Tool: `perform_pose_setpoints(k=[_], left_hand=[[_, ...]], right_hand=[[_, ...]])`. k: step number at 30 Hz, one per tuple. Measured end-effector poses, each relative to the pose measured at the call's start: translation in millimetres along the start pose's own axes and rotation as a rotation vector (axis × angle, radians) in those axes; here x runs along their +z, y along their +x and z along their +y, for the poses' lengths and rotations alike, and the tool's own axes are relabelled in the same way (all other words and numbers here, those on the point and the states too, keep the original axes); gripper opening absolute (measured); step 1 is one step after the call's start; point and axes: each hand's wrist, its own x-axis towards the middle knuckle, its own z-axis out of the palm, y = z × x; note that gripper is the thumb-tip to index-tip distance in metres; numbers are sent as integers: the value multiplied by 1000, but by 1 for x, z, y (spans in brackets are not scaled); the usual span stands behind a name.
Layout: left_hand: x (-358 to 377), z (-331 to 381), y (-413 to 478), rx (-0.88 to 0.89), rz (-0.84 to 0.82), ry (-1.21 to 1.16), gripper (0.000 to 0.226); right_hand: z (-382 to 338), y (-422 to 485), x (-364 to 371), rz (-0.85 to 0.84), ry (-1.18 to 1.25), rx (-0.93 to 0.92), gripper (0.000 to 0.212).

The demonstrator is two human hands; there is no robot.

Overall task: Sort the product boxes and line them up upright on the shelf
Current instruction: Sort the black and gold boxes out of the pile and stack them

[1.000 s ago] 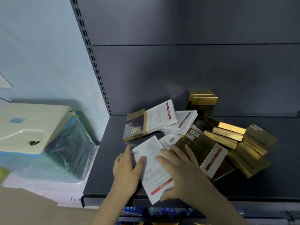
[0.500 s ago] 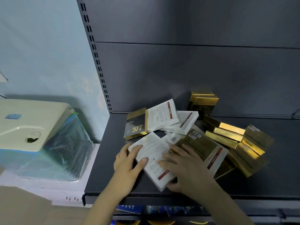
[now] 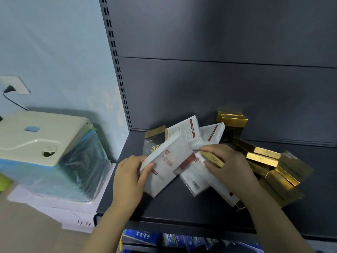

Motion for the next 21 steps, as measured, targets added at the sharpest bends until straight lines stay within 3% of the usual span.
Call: perform_pose_setpoints(k=[2,4,8,10,14,18,21], left_hand=[[-5,4,-6,-227,53,-196,14],[-6,5,-10,-460,64,-339,20],[6,-5,-21,-717,23,-395,36],[12,-8,-28,-761,-7,-350,32],[16,-13,-36,-730,-105,-214,12],[24,-18,-37,-627,-248,169,36],[25,-10,-37,-640,-264,187,41]], right_hand=[[7,-1,2,-7,-73,0,45],[13,-2,9,-62,-168,-1,52],[34,-10,23,-143,-281,-3,49],[42,-16,23,-165,-297,59,56],[49,-16,18,-287,-411,62,94],[49,-18,17,-219,-344,92,86],[51,-22,16,-175,-240,170,85]])
